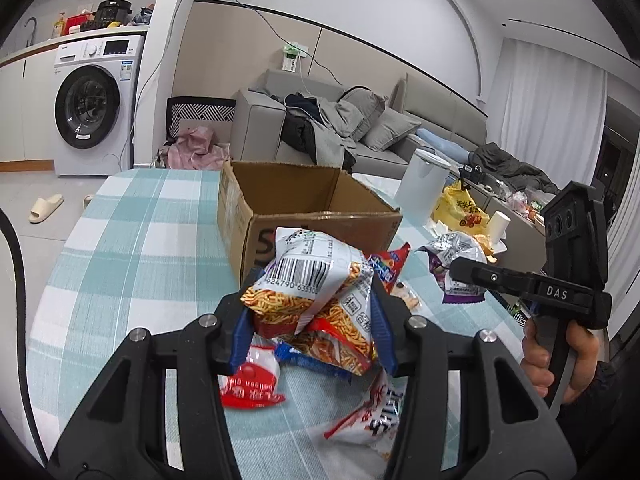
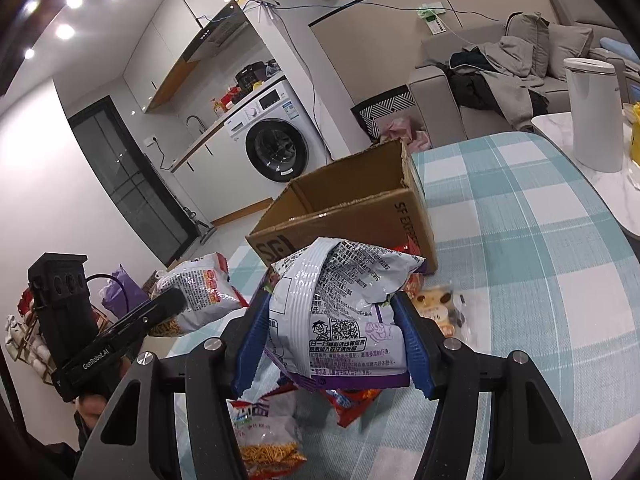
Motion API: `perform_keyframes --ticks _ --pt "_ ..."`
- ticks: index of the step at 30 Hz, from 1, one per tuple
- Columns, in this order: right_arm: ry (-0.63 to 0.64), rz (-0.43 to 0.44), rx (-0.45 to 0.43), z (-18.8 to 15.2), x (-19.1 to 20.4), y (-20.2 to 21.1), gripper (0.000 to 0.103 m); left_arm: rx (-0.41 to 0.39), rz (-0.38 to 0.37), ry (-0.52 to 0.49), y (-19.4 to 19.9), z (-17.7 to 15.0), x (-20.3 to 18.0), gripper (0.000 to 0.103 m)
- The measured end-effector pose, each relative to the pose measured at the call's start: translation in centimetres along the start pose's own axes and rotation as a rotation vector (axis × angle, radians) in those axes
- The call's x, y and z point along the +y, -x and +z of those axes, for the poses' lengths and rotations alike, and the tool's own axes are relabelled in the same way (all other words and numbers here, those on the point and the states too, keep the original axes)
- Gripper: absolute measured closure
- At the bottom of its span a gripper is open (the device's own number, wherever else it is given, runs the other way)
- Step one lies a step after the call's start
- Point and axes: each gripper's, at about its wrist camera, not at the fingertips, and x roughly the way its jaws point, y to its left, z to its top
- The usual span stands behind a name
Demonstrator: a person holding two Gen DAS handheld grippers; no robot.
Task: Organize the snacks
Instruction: 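Lift both held bags and carry them over the open cardboard box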
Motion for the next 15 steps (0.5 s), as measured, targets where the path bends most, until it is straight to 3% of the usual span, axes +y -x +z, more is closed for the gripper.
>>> perform_keyframes --ticks 15 --pt "0.016 -0.005 -0.007 4.3 0.8 -2.0 0.041 -0.047 0.033 0.018 -4.8 5.6 -0.4 0.056"
